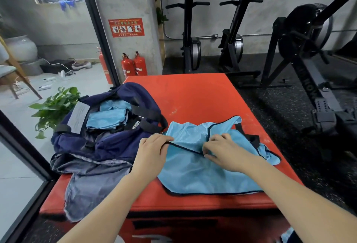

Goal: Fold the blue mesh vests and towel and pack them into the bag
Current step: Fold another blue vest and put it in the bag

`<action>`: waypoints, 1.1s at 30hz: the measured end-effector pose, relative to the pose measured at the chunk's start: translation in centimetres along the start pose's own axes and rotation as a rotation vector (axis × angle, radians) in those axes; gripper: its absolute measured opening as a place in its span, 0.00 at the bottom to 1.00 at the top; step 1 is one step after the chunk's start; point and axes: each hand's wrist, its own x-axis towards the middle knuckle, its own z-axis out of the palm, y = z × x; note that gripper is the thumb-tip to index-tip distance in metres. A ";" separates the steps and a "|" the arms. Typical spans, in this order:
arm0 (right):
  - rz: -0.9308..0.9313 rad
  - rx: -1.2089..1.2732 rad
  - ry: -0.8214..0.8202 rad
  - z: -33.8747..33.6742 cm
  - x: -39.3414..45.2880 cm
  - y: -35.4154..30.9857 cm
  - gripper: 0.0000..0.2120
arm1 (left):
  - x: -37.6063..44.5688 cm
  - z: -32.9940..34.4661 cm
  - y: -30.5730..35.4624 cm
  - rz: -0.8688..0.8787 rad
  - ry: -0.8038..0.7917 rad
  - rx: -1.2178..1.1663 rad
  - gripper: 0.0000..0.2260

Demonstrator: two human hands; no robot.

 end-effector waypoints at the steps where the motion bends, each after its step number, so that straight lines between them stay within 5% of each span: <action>1: -0.022 -0.022 -0.006 0.2 -0.2 0.1 0.06 | 0.0 -0.1 -0.1 0.015 0.008 -0.005 0.12; 7: 0.066 -0.255 0.141 0.0 -1.9 3.0 0.10 | 0.6 -1.2 -0.9 0.095 0.071 0.039 0.11; 15: 0.304 -0.069 0.294 -2.4 -5.8 6.5 0.06 | -0.1 -2.9 -1.0 0.001 0.100 -0.032 0.11; 19: 0.305 -0.004 0.217 -2.2 -8.6 6.4 0.13 | -2.0 -2.5 -2.2 0.240 0.000 0.061 0.15; 25: 0.105 -0.129 0.076 -0.7 -13.2 6.5 0.20 | -4.3 -1.9 -2.9 0.359 -0.155 0.140 0.21; 28: 0.065 -0.119 0.042 -0.7 -14.7 4.8 0.10 | -5.1 -1.9 -2.4 0.364 -0.216 0.157 0.17; 31: 0.109 -0.105 -0.109 -0.4 -15.4 4.0 0.23 | -6.1 -1.8 -2.0 0.309 -0.270 0.174 0.12; 33: 0.093 -0.100 -0.095 0.0 -15.8 4.0 0.23 | -6.6 -1.9 -1.6 0.277 -0.351 0.216 0.12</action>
